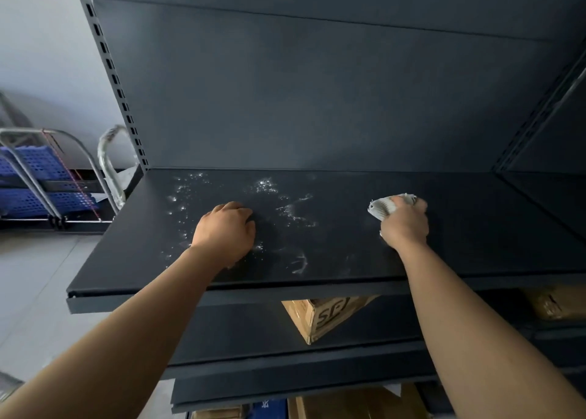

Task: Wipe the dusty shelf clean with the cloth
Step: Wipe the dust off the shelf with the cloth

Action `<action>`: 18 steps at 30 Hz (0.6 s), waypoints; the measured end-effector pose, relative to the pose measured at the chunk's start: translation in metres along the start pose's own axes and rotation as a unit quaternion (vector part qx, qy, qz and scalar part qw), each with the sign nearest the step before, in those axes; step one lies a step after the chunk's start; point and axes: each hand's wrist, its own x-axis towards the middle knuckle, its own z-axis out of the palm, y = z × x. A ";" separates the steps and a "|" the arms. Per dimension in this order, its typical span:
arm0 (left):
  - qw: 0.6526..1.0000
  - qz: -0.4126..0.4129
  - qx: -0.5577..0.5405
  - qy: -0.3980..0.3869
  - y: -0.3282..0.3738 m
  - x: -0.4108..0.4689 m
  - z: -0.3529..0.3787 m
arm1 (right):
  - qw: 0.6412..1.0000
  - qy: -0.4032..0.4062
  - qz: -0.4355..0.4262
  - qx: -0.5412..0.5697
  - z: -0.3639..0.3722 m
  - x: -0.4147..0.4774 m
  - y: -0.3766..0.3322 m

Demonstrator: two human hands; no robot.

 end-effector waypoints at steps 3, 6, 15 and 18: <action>1.000 -0.018 0.002 0.001 -0.002 0.013 0.001 | 0.997 -0.042 -0.068 -0.005 0.019 0.012 -0.032; 0.999 -0.034 0.009 -0.005 -0.003 0.025 0.001 | 0.979 -0.084 -0.186 0.010 0.047 0.003 -0.074; 0.998 -0.060 0.008 0.009 0.000 0.051 0.005 | 0.974 0.057 -0.073 0.208 0.033 0.064 -0.055; 0.998 -0.059 0.016 0.026 0.001 0.055 0.008 | 0.994 0.044 0.003 0.096 0.032 0.096 -0.034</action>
